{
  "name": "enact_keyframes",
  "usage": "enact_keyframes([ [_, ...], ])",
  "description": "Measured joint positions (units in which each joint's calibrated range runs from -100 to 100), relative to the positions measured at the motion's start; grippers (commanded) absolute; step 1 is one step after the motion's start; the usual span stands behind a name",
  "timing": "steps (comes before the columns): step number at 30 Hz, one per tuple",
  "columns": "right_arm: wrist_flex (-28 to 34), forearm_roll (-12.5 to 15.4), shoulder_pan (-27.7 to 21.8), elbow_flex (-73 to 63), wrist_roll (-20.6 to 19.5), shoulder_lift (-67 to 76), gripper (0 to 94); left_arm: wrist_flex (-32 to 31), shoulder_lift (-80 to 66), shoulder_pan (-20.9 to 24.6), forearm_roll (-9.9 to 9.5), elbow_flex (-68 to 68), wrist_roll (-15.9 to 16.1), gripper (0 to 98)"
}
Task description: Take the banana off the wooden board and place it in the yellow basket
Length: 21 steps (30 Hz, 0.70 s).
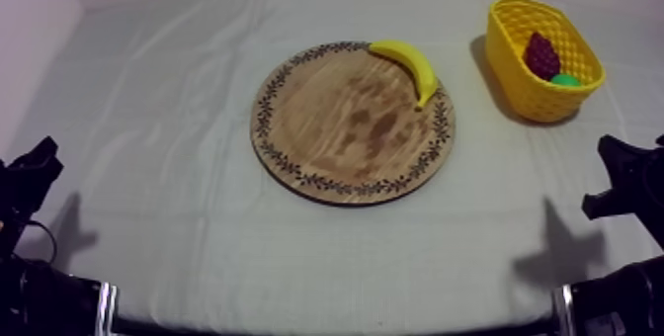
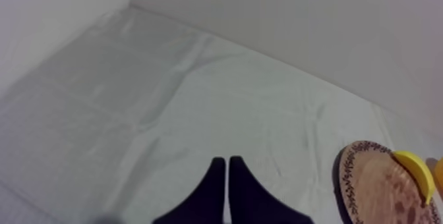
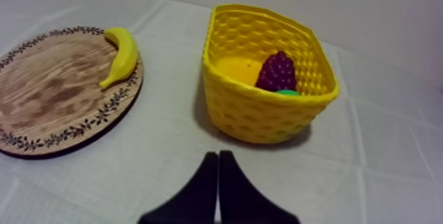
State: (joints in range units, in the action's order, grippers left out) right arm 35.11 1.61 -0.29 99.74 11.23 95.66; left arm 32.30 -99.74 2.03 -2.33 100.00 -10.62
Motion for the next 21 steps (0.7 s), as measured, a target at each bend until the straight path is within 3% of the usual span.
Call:
enact_keyframes([
  [11, 3.86, -0.33, -0.07, -0.25, -5.78, 0.0, 0.8, 0.0, 0.0, 0.0, 0.0, 0.0, 0.0, 0.1],
  [21, 9.19, -0.12, 0.08, -2.03, -2.38, 0.0, 0.9, 0.0, 0.0, 0.0, 0.0, 0.0, 0.0, 0.1],
])
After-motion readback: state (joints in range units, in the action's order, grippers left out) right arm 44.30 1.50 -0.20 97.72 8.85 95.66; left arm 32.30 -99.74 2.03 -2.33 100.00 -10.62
